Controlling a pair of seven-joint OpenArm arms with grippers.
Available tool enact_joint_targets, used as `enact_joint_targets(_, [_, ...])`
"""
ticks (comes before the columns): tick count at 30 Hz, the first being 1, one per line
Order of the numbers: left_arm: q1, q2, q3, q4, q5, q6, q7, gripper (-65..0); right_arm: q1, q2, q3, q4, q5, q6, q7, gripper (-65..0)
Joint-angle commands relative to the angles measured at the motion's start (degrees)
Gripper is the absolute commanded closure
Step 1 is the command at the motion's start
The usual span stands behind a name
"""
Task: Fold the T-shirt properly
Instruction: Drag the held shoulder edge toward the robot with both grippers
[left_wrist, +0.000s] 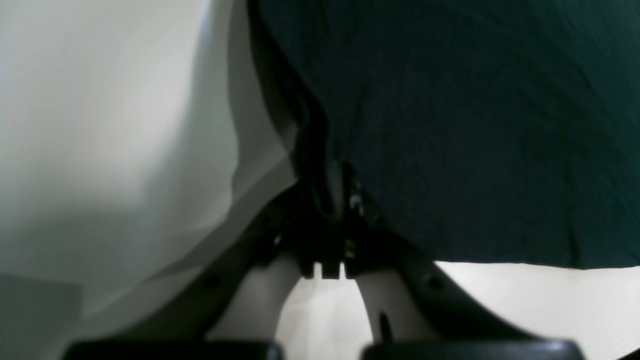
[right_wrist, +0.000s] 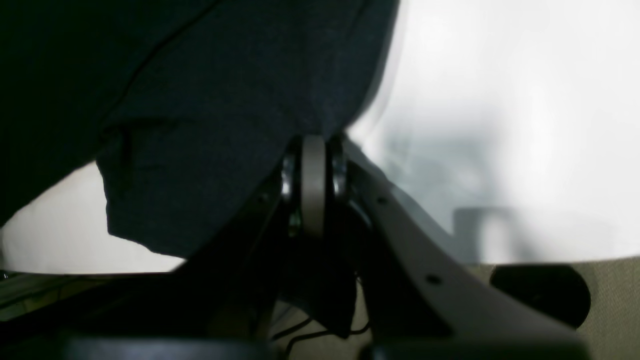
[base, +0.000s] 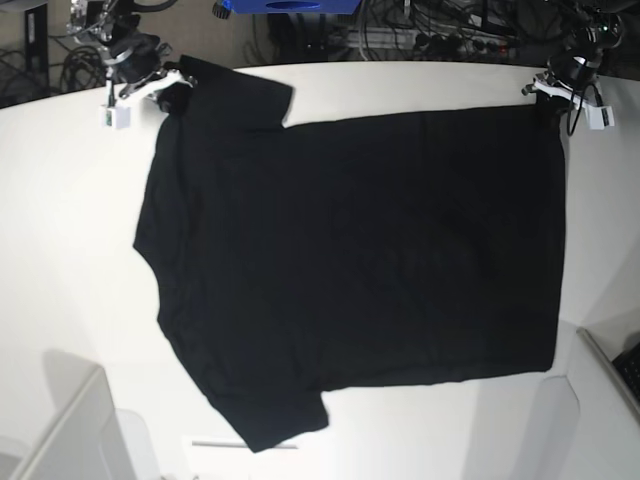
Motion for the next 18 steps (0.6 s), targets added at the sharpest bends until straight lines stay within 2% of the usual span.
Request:
enact_joint_targets(1, [1.4, -0.6, -0.1, 1.2, 1.9, 0.5, 1.9, 0.0, -1.1, 0.4, 0.4, 1.1, 0.2, 0.1, 0.5, 0.0])
enact_joint_targets(8, [4.9, -0.5, -0.1, 8.0, 1.9, 0.5, 2.0, 0.0, -4.2, 0.4, 0.4, 4.5, 0.2, 0.1, 0.6, 0.0])
enact_joint_targets(18, [8.6, -0.4, -0.5, 9.0, 1.3, 0.5, 1.8, 0.0, -8.1, 0.0, 0.4, 10.1, 0.3, 0.1, 0.6, 0.0])
